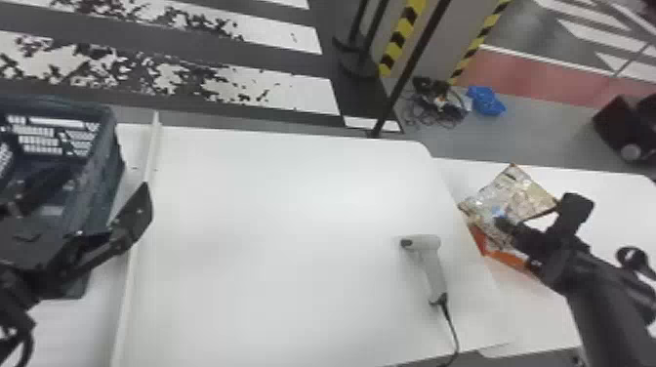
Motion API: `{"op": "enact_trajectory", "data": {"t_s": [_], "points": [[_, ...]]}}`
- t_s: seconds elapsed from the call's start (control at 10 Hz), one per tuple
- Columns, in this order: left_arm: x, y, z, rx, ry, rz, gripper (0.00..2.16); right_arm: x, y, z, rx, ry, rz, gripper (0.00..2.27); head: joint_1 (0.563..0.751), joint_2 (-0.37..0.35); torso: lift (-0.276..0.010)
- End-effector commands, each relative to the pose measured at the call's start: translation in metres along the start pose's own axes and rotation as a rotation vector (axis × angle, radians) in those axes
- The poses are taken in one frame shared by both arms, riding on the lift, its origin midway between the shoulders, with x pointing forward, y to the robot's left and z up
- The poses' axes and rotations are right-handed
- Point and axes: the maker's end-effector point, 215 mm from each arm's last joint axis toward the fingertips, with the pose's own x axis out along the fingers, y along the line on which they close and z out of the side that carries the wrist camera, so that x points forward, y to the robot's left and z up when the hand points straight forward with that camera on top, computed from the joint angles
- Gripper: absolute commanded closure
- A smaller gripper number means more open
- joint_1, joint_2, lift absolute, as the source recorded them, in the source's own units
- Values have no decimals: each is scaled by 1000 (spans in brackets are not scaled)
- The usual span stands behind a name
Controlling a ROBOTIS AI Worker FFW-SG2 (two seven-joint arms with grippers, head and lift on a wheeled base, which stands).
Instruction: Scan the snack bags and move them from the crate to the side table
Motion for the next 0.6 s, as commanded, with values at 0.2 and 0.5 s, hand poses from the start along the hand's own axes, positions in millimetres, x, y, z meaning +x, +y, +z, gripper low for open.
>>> {"op": "enact_trajectory", "data": {"t_s": [0.2, 0.5], "points": [[3, -5, 0, 18, 0, 4, 66, -33, 17, 7, -30, -43, 53, 53, 695, -350, -87], [6, -10, 2, 11, -1, 12, 66, -94, 96, 10, -22, -176, 217, 56, 695, -350, -87]]}}
